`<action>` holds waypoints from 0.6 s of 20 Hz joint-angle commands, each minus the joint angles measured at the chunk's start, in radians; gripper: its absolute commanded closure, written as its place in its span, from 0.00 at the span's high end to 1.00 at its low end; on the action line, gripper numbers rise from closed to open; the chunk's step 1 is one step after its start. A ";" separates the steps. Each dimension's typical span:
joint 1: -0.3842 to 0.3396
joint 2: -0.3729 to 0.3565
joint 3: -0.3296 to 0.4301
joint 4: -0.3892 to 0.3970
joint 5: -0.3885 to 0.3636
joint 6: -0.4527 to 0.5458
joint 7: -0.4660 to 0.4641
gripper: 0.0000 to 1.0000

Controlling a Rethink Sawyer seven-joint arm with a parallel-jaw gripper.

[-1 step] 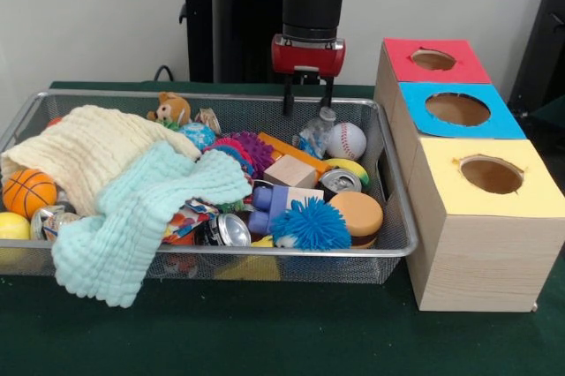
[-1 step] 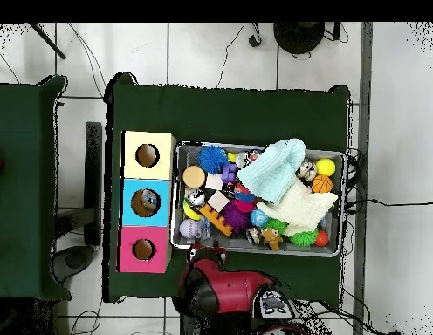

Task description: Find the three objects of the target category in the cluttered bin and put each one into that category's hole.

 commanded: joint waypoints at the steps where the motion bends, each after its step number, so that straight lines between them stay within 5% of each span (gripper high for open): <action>1: 0.021 0.048 0.063 -0.156 0.028 -0.037 0.112 1.00; 12: 0.044 0.019 0.049 -0.163 0.039 -0.010 0.108 1.00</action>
